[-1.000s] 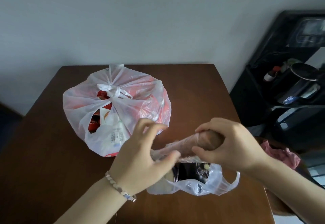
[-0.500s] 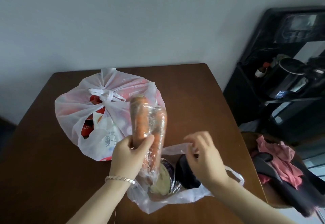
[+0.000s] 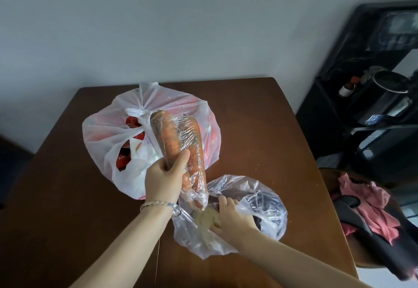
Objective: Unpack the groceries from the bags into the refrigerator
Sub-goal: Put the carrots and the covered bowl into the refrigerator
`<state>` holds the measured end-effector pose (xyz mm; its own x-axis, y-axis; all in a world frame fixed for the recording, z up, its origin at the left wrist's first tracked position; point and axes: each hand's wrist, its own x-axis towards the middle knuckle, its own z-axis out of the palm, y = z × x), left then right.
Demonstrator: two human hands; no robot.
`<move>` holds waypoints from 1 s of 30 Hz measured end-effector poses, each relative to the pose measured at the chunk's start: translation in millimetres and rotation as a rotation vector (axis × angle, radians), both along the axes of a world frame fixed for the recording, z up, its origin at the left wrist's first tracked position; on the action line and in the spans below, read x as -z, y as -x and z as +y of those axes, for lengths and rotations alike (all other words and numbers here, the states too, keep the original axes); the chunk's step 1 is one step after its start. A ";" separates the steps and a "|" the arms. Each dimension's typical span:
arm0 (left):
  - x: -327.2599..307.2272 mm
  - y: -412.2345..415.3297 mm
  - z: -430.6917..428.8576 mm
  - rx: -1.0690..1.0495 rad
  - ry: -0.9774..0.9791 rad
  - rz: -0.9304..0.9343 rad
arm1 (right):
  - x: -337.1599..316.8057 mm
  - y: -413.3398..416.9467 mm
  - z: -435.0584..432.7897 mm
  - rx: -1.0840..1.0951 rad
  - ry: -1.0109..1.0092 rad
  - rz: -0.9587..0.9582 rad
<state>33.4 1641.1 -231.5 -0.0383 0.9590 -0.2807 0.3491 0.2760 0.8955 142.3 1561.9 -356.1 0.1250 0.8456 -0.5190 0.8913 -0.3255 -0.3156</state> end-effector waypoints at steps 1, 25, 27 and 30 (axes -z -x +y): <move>0.9 -0.2 0.8 0.000 0.002 0.001 | 3.7 0.8 3.0 -0.038 0.070 -0.037; -46.9 -60.4 51.1 0.301 -0.399 0.382 | -138.6 -125.9 -2.7 0.927 -0.675 0.673; -60.6 -73.4 53.4 0.376 -0.416 0.291 | -150.9 -132.9 -2.9 1.111 -0.664 0.864; -70.4 -90.9 57.7 0.492 -0.417 0.213 | -163.5 -140.3 -12.2 1.310 -0.682 0.950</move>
<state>124.3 1698.8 -161.1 0.4165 0.9054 0.0821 0.5266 -0.3139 0.7901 282.6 1549.7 -192.5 0.7315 0.5229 -0.4376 -0.3847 -0.2134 -0.8980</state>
